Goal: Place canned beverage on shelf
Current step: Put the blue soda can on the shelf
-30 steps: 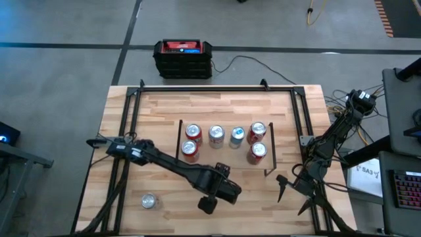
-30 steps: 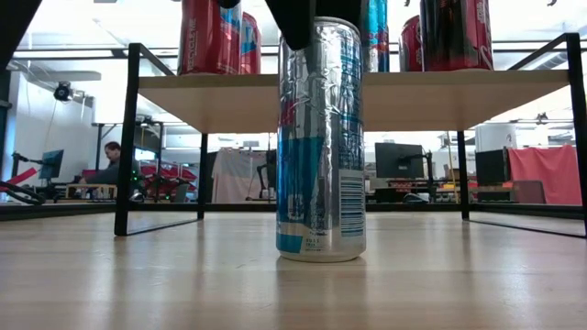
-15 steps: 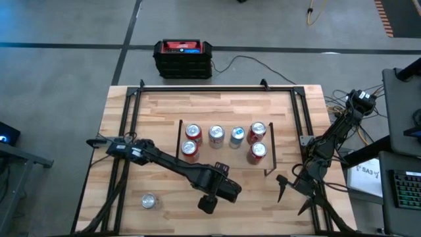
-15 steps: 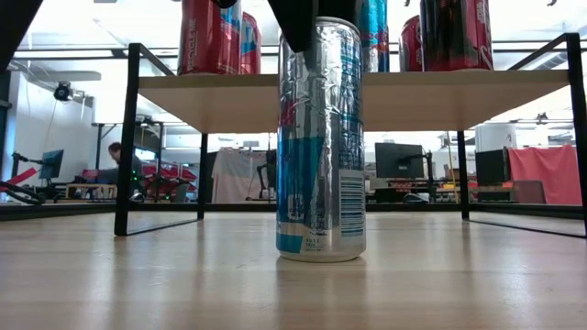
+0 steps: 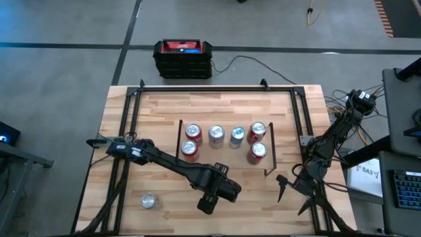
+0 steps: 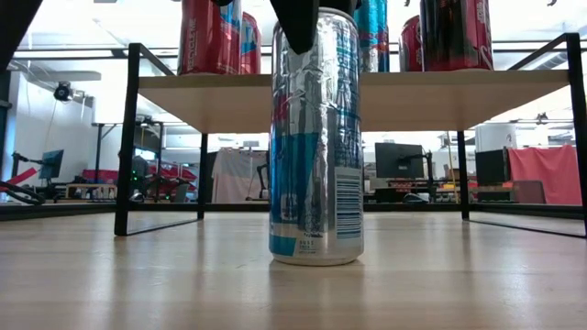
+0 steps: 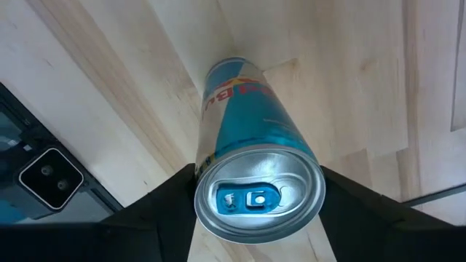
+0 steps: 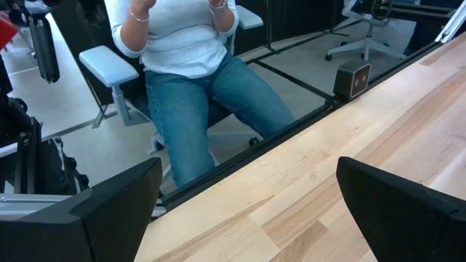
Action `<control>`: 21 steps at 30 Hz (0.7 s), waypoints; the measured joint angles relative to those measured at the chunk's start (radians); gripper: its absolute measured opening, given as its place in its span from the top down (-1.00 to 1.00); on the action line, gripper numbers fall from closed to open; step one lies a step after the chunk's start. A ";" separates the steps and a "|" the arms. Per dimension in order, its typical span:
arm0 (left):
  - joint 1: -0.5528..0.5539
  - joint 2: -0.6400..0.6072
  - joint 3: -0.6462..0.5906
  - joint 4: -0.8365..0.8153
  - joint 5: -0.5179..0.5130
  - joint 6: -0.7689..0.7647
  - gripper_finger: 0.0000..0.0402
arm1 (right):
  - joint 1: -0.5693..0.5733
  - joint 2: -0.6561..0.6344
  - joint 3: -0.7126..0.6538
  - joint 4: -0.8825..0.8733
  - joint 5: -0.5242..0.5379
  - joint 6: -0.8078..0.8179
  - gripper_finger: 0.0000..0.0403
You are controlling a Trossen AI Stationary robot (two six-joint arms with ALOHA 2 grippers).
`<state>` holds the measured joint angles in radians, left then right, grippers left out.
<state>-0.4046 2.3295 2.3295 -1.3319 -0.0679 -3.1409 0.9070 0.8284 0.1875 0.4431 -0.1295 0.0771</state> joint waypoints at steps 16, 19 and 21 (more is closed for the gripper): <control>0.002 0.000 -0.001 0.040 0.029 -0.002 -0.24 | 0.000 0.000 0.000 0.000 0.000 -0.001 -0.99; 0.002 0.000 -0.001 0.039 0.028 -0.002 -0.22 | 0.000 0.000 0.000 0.000 0.000 0.000 -0.99; 0.005 0.000 -0.001 0.033 0.028 -0.002 -0.20 | 0.000 0.000 0.000 0.000 0.000 -0.001 -0.99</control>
<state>-0.4000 2.3295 2.3287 -1.2986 -0.0399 -3.1428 0.9070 0.8284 0.1875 0.4431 -0.1295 0.0761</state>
